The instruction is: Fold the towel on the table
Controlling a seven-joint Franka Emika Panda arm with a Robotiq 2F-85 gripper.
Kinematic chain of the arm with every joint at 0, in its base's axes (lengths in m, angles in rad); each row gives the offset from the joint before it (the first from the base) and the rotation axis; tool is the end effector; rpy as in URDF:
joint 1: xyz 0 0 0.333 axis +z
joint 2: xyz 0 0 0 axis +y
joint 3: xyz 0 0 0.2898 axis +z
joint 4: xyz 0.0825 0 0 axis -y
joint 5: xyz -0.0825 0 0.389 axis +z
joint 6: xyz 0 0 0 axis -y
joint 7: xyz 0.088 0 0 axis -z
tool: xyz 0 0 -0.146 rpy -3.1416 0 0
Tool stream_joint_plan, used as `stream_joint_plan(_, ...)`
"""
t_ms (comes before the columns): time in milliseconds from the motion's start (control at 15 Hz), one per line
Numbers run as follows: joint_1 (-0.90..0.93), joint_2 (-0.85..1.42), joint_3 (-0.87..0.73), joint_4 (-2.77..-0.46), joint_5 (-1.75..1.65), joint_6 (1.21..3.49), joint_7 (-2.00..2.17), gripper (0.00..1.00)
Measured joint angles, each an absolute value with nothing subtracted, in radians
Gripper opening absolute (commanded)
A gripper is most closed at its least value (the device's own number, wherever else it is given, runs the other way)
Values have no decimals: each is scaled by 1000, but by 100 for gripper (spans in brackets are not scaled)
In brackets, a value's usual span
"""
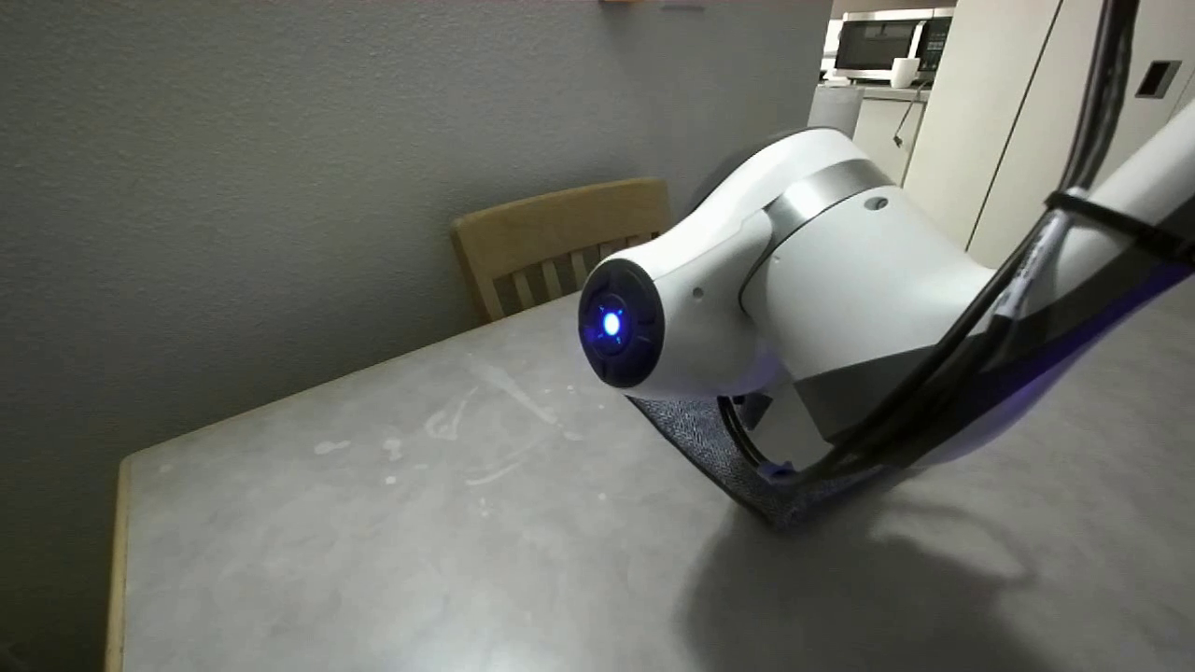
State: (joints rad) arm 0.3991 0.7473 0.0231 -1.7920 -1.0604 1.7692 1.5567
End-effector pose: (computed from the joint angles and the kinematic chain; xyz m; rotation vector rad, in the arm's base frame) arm 0.5554 0.1297 0.0845 2.0033 -0.4765 0.4097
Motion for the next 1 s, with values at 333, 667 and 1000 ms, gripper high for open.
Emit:
stream_joint_plan(333,381,747,54,-1757,-1011,1729,1516,34)
stream_joint_plan(667,361,728,61,-1735,-888,1740,1633,1)
stream_joint_plan(1000,304,594,54,-1916,-892,1929,1880,0)
